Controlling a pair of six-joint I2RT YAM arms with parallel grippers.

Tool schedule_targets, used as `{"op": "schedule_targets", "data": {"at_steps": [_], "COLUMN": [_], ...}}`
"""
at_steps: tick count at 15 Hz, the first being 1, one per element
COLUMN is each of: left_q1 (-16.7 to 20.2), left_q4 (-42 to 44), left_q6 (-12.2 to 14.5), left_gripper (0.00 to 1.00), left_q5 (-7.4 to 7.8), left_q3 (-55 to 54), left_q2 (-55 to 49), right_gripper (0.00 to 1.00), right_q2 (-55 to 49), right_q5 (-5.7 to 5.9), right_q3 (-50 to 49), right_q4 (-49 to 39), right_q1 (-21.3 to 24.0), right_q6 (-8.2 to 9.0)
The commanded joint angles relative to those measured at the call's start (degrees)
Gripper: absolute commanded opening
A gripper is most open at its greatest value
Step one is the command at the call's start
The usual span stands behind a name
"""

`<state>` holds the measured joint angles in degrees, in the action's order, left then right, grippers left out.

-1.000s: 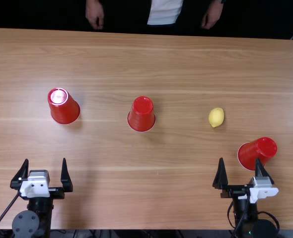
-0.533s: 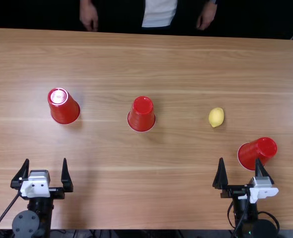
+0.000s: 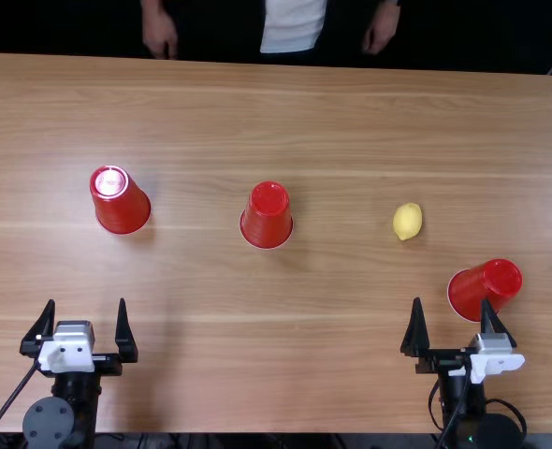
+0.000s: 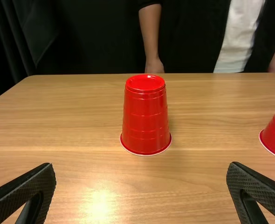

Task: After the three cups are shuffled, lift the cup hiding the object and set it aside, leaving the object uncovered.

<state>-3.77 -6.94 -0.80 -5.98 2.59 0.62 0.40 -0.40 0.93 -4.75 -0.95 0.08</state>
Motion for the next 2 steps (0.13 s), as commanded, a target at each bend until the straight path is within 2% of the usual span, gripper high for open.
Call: {"op": "schedule_targets", "data": {"at_steps": [1,2], "left_q1": [-0.6,-0.6], "left_q4": [-0.3,-0.3], "left_q6": [0.6,0.6], "left_gripper": [1.0,1.0], "left_q5": [0.39,0.39], "left_q3": [-2.3,-2.3], "left_q2": [-0.6,-0.6], "right_gripper": [1.0,1.0], "right_q2": [-0.4,-0.4], "right_q5": [0.3,0.3], "right_q3": [-0.4,-0.3], "right_q4": [-0.5,-0.5], "right_q1": [0.5,0.5], "right_q6": [0.03,0.03]}}
